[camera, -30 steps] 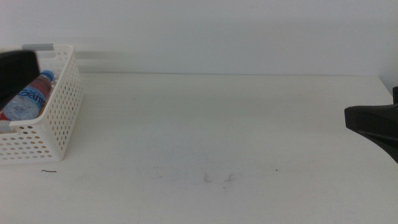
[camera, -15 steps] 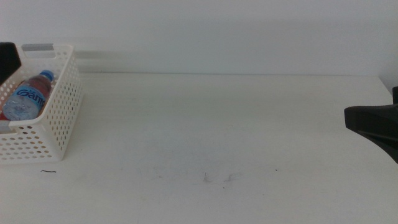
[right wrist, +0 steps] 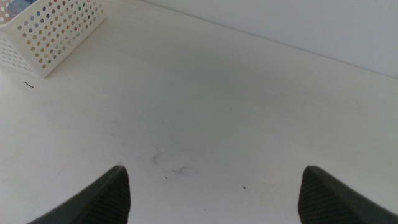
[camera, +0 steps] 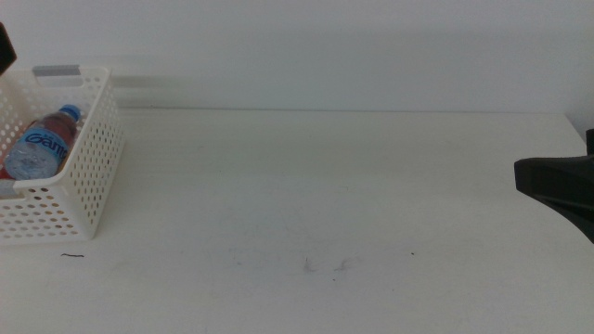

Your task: Use arms to grab the bottles and put them into the dustbin to the left of the table.

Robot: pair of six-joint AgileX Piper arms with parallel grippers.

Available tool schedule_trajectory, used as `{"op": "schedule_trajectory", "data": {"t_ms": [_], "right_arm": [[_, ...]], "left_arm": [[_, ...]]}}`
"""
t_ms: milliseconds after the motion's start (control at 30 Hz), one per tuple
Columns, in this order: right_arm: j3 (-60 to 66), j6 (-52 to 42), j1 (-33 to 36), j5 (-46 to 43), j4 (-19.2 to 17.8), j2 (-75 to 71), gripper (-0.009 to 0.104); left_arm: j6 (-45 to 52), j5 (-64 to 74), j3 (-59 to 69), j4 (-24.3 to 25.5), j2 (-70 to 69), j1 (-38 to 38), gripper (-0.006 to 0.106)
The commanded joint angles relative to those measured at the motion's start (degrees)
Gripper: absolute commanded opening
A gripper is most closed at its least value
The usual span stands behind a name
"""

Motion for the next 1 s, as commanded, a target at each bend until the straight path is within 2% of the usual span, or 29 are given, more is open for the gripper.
{"op": "schedule_trajectory", "data": {"t_ms": [0,100,200,333,500,600,767,967], "right_arm": [[-0.45,-0.14,-0.11,-0.34,-0.71,-0.23,0.070],[0.91,-0.14,-0.11,-2.08,-1.33,-0.85,0.070],[8.15,-0.14,-0.38,-10.64,-1.84,-4.03,0.070],[21.19,-0.14,-4.15,-18.71,3.51,-11.32,0.070],[39.06,-0.14,-13.49,-29.42,7.30,-22.55,0.070],[46.19,-0.14,-20.43,-30.11,6.20,-29.56,0.070],[53.19,-0.14,-29.92,-30.11,6.48,-40.94,0.070],[54.36,-0.14,-34.43,-30.43,6.05,-45.68,0.070]], "left_arm": [[-0.53,-0.89,0.22,0.06,-0.24,-0.49,0.094],[-0.53,-0.72,0.91,0.06,-0.37,-0.49,0.094],[-0.53,-2.76,4.80,-0.29,-1.53,-0.01,0.094],[-0.53,-6.98,16.26,-3.45,-7.04,3.42,0.094],[-0.53,-6.93,30.38,-5.01,-18.39,10.86,0.094],[-0.53,-7.32,36.12,-7.59,-25.03,14.69,0.094],[-0.53,-8.86,43.53,-7.78,-30.23,16.70,0.094],[-0.53,-15.06,48.96,-5.56,-30.23,16.70,0.094]]}}
